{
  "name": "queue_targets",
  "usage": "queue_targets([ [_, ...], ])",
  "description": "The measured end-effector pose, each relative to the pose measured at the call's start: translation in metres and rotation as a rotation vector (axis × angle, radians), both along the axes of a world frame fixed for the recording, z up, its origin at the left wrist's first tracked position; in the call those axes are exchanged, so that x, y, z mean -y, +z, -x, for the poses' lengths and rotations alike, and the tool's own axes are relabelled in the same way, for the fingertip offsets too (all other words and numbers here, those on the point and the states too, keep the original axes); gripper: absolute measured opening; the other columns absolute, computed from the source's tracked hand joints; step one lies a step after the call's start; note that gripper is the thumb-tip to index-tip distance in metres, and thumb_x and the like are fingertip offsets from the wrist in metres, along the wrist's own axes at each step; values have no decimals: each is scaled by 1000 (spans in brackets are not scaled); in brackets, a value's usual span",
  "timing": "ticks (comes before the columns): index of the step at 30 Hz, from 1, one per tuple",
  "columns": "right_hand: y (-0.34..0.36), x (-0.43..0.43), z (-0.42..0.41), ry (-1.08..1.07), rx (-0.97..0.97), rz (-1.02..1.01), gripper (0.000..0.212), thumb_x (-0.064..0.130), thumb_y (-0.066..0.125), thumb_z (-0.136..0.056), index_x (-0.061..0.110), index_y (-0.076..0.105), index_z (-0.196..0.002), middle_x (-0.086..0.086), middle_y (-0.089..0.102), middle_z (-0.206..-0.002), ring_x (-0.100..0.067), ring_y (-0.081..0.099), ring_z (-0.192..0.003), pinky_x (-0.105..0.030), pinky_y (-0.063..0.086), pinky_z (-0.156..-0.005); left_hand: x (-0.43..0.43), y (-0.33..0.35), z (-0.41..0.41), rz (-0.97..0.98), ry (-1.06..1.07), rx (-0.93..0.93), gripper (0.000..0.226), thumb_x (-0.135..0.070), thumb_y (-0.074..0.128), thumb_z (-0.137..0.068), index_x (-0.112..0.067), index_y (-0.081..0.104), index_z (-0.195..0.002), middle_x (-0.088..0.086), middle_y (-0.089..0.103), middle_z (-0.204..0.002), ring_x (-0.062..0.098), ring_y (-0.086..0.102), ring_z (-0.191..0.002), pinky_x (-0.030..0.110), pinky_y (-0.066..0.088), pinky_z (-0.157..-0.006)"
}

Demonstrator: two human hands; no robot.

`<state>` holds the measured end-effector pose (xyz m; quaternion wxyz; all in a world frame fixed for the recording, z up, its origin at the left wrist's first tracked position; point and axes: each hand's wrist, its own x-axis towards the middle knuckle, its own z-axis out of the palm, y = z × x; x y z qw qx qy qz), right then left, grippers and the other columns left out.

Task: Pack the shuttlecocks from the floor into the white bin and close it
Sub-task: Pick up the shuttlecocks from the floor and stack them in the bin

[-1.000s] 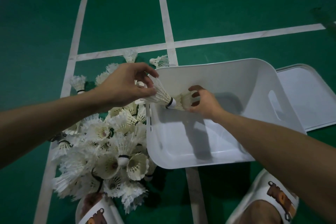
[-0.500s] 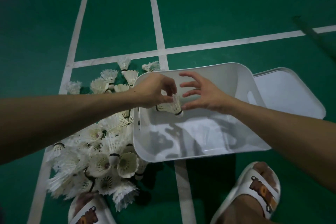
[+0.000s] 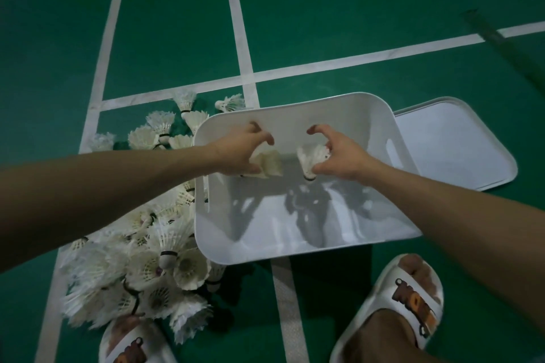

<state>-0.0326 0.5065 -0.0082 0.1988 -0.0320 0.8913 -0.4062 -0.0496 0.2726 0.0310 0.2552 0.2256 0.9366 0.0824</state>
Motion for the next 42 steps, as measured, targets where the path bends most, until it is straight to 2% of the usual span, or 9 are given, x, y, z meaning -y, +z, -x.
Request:
queue_targets([
  [3, -17, -6, 6, -70, -28, -49, 58, 11, 74, -69, 23, 56, -123, -8, 62, -111, -24, 59, -94, -30, 50, -77, -2, -20, 0, 166, -148, 67, 85, -21, 71, -83, -39, 20, -148, 11, 39, -137, 29, 49, -116, 35, 44, -89],
  [5, -28, -3, 9, -139, -3, -32, 53, 13, 73, -70, 24, 56, -119, -11, 60, -112, -25, 58, -96, -27, 46, -75, -2, -33, 2, 204, -146, 54, 91, -18, 72, -82, -42, 15, -149, 13, 43, -133, 29, 52, -110, 35, 46, -85],
  [10, -42, 12, 9, -296, 53, 10, 49, 22, 78, -69, 24, 48, -108, -9, 63, -98, -29, 61, -82, -37, 52, -69, -4, -52, 9, 209, -90, 34, 82, -15, 73, -80, -32, 28, -147, 13, 51, -126, 32, 55, -108, 36, 48, -88],
  [14, -48, 21, 8, -387, 89, 38, 54, 28, 83, -70, 19, 44, -106, -10, 64, -95, -27, 59, -77, -29, 43, -54, -4, -57, 14, 104, -29, -29, 61, -16, 69, -84, -28, 43, -138, 9, 57, -120, 29, 57, -105, 33, 46, -84],
  [21, -57, 29, 7, -327, 196, 16, 48, 26, 83, -75, 15, 53, -110, -10, 63, -100, -27, 64, -85, -34, 54, -68, -3, -55, 14, 112, -2, -90, 40, -12, 60, -89, -20, 52, -128, 12, 63, -113, 30, 59, -98, 40, 51, -84],
  [25, -60, 30, 5, -333, 206, 42, 51, 25, 83, -75, 12, 54, -116, -8, 62, -102, -26, 63, -92, -34, 56, -79, 0, -56, 10, 116, -11, -128, 40, -13, 58, -90, -17, 43, -127, 14, 62, -108, 32, 60, -93, 43, 52, -77],
  [29, -64, 36, 6, -321, 235, 88, 59, 30, 87, -68, 15, 56, -117, -8, 66, -98, -25, 67, -85, -39, 59, -79, -7, -58, 9, 161, 48, -185, 29, -10, 55, -91, -5, 43, -117, 22, 59, -104, 39, 58, -93, 40, 41, -69],
  [34, -62, 42, 9, -261, 231, 130, 71, 30, 89, -64, 15, 55, -125, -8, 62, -106, -25, 64, -97, -38, 55, -90, -4, -74, 6, 111, 281, -21, 24, -13, 53, -91, -5, 47, -112, 24, 59, -108, 40, 55, -99, 39, 41, -75],
  [42, -62, 52, 15, -188, 181, 93, 61, 10, 85, -68, 13, 58, -123, -11, 64, -104, -21, 62, -89, -25, 49, -78, 0, -71, 8, 98, 305, 8, 30, -9, 61, -83, -8, 55, -113, 20, 58, -113, 36, 56, -102, 34, 44, -83],
])
